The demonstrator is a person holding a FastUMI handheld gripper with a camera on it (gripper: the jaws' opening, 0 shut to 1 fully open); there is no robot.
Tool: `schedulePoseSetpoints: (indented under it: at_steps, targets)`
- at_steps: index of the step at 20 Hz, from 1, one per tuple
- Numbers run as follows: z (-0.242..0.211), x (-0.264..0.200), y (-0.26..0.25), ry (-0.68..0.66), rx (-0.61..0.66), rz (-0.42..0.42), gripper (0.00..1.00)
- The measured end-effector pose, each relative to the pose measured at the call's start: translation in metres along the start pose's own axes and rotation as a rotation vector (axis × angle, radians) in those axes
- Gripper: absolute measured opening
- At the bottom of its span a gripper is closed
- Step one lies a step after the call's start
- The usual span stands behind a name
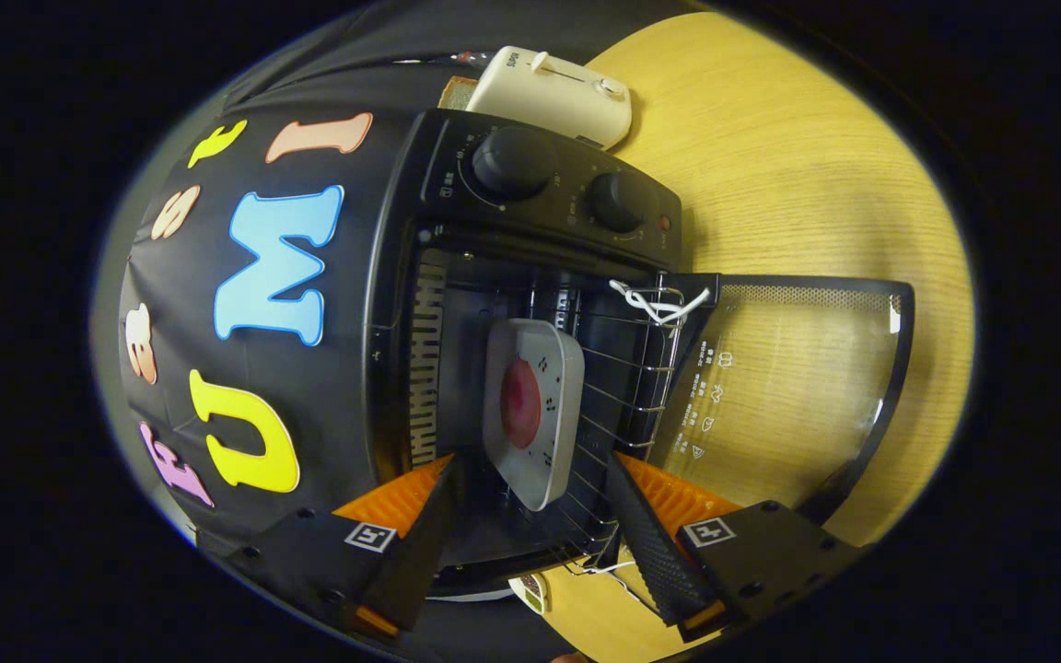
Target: Open the toaster oven, put the food inside, and close the toaster oven door.
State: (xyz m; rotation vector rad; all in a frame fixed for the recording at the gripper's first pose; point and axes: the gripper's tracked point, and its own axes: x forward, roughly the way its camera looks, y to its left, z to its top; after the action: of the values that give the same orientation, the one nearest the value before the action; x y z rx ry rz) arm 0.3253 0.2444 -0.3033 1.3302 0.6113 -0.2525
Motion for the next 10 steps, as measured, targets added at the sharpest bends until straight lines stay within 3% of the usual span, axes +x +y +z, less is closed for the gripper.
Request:
schedulePoseSetpoints:
  at_steps: [10]
  targets:
    - [-0.021,-0.076,-0.014,0.122,-0.512,0.014,0.97]
